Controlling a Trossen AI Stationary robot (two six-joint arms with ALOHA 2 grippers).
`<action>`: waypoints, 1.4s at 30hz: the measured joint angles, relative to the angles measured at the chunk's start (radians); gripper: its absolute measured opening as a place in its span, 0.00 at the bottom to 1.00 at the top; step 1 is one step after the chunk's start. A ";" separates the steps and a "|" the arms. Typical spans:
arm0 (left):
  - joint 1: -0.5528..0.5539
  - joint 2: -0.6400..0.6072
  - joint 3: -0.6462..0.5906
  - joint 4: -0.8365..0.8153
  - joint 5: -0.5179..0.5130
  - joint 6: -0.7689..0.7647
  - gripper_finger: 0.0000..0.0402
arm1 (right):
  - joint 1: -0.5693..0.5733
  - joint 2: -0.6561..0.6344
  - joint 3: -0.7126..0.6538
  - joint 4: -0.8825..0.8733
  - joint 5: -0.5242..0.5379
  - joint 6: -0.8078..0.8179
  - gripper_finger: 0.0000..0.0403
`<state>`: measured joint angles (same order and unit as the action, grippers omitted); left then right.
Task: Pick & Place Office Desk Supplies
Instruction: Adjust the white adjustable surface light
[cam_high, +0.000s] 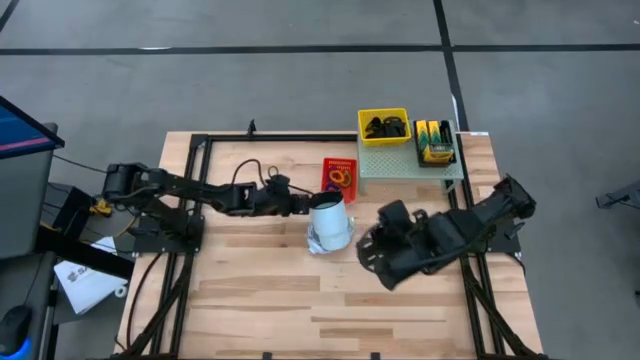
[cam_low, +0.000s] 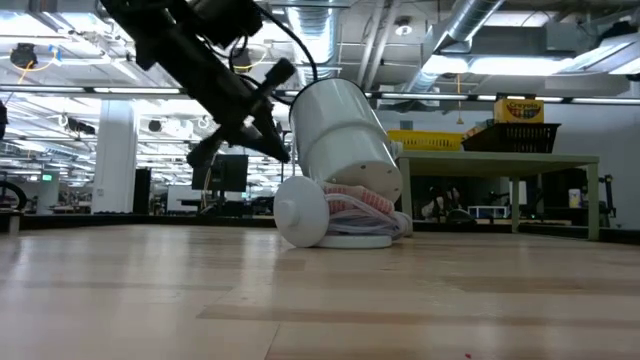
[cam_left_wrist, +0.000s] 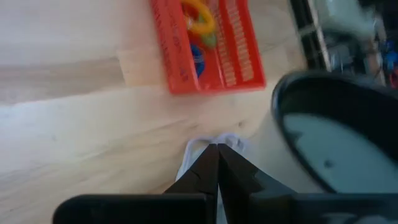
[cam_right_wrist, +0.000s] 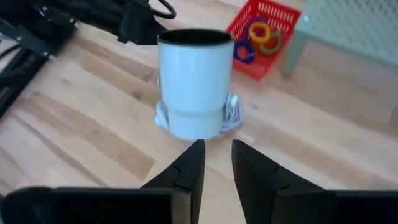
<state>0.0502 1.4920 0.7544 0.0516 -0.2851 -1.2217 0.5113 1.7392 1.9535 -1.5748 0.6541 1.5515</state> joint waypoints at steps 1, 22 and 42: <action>0.011 0.012 0.000 0.011 0.027 0.015 0.00 | 0.014 -0.007 -0.009 0.003 0.002 0.029 0.19; 0.104 0.088 -0.001 0.196 0.184 0.126 0.00 | -0.105 -0.019 -0.358 0.072 -0.100 0.110 0.19; 0.140 0.088 -0.001 0.197 0.241 0.136 0.00 | -0.312 -0.024 -0.609 0.442 -0.172 -0.146 0.19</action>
<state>0.1905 1.5799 0.7536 0.2485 -0.0436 -1.0855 0.1992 1.7149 1.3446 -1.1324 0.4824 1.4055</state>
